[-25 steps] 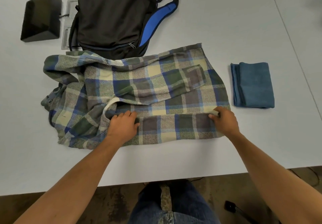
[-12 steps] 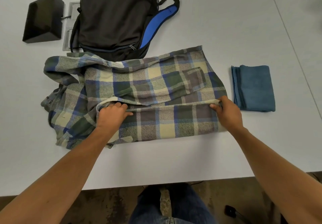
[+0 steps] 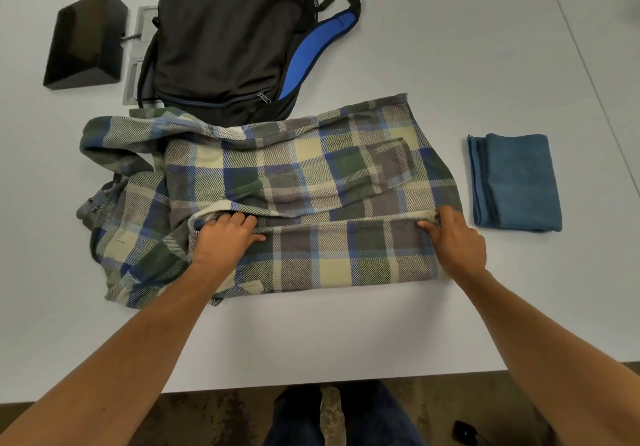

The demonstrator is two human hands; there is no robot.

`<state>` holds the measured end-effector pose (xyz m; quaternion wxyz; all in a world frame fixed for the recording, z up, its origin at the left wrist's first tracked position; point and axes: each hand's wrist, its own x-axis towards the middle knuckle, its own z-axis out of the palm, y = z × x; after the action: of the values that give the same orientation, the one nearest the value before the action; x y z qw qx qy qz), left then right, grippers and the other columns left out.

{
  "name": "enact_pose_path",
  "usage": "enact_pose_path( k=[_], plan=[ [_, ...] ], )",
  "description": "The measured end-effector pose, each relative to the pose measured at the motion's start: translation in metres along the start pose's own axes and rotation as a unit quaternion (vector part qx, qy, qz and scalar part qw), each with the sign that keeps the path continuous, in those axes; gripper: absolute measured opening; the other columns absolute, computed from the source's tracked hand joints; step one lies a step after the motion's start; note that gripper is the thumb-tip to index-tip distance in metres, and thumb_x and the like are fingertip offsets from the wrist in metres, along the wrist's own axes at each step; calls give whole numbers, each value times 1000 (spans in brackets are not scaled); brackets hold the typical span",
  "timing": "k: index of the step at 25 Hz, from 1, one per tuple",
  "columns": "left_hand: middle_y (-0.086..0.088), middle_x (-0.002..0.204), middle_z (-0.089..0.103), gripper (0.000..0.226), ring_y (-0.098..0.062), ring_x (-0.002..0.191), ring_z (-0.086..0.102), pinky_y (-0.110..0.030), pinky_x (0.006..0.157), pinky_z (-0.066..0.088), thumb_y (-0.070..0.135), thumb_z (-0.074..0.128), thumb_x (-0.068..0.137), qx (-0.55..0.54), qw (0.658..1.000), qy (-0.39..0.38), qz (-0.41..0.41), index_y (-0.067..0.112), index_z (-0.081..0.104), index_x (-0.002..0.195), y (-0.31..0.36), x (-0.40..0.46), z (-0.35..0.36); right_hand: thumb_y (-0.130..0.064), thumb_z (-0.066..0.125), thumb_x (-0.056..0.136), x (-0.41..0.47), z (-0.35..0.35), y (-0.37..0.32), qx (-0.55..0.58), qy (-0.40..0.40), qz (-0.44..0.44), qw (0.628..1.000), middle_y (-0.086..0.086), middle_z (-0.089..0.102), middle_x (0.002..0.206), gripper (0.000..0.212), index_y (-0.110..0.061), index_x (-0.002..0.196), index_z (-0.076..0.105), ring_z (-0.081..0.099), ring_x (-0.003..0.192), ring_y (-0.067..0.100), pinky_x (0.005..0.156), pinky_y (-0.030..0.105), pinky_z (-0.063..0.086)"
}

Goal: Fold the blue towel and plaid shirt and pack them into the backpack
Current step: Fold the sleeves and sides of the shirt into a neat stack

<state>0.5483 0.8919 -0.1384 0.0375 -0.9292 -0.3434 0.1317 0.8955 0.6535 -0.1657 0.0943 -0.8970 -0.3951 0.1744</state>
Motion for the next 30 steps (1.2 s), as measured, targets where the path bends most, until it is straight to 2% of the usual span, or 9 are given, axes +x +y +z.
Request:
enact_pose_path(
  k=[5,8,10,13,16,18,20,24,30],
  plan=[
    [-12,86,67,36,-33,80,63,-41,65,49,45,68,85,-8,999,31,-18,10,65,93,6,0,3,-55,33,97,1,8,5,-18,19,-14,1000,13,59,113,51,-10,118,46,61,82,29,62,31,40],
    [-13,92,63,33,-33,86,57,-46,75,45,36,72,84,-17,995,91,-31,9,63,99,14,-8,5,-57,31,98,-2,11,5,-15,54,-8,998,13,60,111,54,-11,121,48,59,86,29,67,32,43],
    [-13,106,61,33,-33,100,56,-49,90,43,22,73,85,-53,986,153,-43,7,61,112,29,-19,8,-55,30,101,-10,13,-1,-16,113,-17,993,14,59,114,53,-11,122,50,55,96,30,78,37,43],
    [-17,129,55,36,-34,127,46,-54,113,28,7,61,90,-132,967,214,-31,2,57,126,70,-34,13,-43,41,100,-36,23,-25,-15,169,-60,984,17,50,138,49,-8,134,47,41,128,32,103,46,36],
    [-15,145,47,41,-31,142,33,-53,118,22,19,47,98,-202,962,180,47,4,49,137,111,-39,20,-38,43,101,-58,45,-58,-2,138,-166,976,15,40,152,55,-7,146,39,28,144,29,115,48,27],
    [-10,155,36,48,-27,148,22,-52,119,18,29,36,103,-203,967,131,82,10,38,147,123,-35,29,-40,38,103,-62,59,-75,-9,72,-219,973,10,30,159,59,-11,153,30,18,150,23,120,46,18],
    [-5,160,25,52,-24,151,11,-51,120,13,40,27,104,-177,978,80,78,20,27,152,124,-32,39,-44,32,104,-59,71,-82,-45,23,-240,969,5,21,162,61,-14,156,21,9,152,20,121,46,13],
    [1,164,9,60,-21,151,-1,-57,119,7,55,20,102,-125,991,18,48,30,14,156,118,-31,48,-56,21,103,-51,76,-66,-110,-22,-225,968,0,13,165,65,-22,157,10,0,152,18,122,49,4],
    [2,164,5,62,-20,151,-3,-62,117,4,60,17,100,-117,992,8,34,32,10,156,121,-30,47,-67,14,97,-48,55,-16,-125,4,-139,982,1,6,165,76,-22,158,12,-1,152,20,121,54,5]
  ],
)
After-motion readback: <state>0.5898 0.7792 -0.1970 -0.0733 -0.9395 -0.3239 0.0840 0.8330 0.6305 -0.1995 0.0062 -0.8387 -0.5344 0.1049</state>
